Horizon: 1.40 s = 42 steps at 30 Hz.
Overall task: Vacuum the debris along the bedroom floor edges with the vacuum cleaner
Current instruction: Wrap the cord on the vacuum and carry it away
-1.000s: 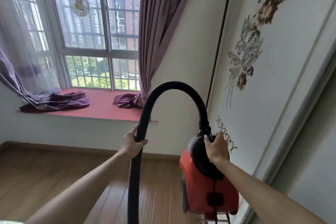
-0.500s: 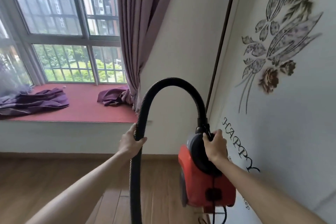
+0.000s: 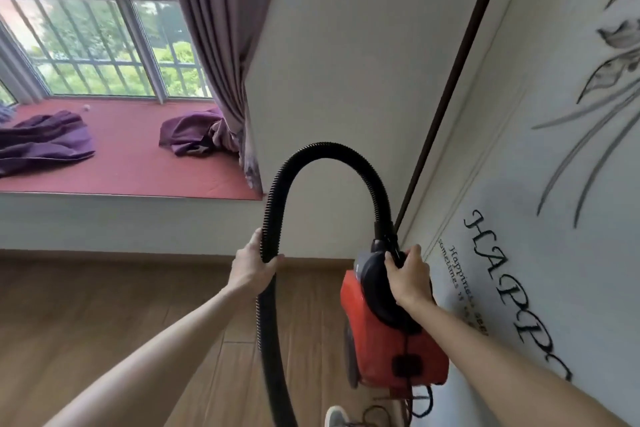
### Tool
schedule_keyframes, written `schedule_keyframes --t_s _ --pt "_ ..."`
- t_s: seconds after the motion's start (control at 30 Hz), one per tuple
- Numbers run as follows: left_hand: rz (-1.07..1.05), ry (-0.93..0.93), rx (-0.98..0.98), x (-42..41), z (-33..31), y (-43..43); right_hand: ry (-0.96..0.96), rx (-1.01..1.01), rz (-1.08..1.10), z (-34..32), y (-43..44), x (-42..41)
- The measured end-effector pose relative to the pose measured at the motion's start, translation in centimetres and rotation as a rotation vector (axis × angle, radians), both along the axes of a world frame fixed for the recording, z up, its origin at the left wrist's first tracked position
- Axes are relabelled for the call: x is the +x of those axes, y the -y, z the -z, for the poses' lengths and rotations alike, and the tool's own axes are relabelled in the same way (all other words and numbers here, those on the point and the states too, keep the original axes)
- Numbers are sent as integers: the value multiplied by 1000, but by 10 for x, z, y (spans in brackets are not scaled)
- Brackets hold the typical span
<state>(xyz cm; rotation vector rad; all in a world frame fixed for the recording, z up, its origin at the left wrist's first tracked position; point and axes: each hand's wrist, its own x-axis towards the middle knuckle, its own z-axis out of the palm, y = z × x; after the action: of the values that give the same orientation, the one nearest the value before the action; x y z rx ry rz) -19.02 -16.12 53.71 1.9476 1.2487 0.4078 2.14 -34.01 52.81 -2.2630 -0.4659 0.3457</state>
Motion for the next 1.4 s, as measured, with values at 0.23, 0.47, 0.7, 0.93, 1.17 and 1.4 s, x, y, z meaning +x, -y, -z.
schedule_keyframes --t_s 0.23,0.47,0.7,0.93,1.17,1.4 --pt "-24 -162 -106 79 84 -67 -104 -101 7 95 -64 74" --pt "-40 -252 -179 129 177 -117 -160 -159 16 197 -109 127" --pt "3 -305 -270 141 290 -120 -175 -194 15 297 -131 157" --pt "-30 -235 -290 158 390 -111 -181 -233 19 394 -141 171" --pt "-38 -233 -283 170 489 -119 -169 -212 70 484 -150 177" --pt "-1 -237 -278 190 547 -126 -229 -222 130 542 -158 183"
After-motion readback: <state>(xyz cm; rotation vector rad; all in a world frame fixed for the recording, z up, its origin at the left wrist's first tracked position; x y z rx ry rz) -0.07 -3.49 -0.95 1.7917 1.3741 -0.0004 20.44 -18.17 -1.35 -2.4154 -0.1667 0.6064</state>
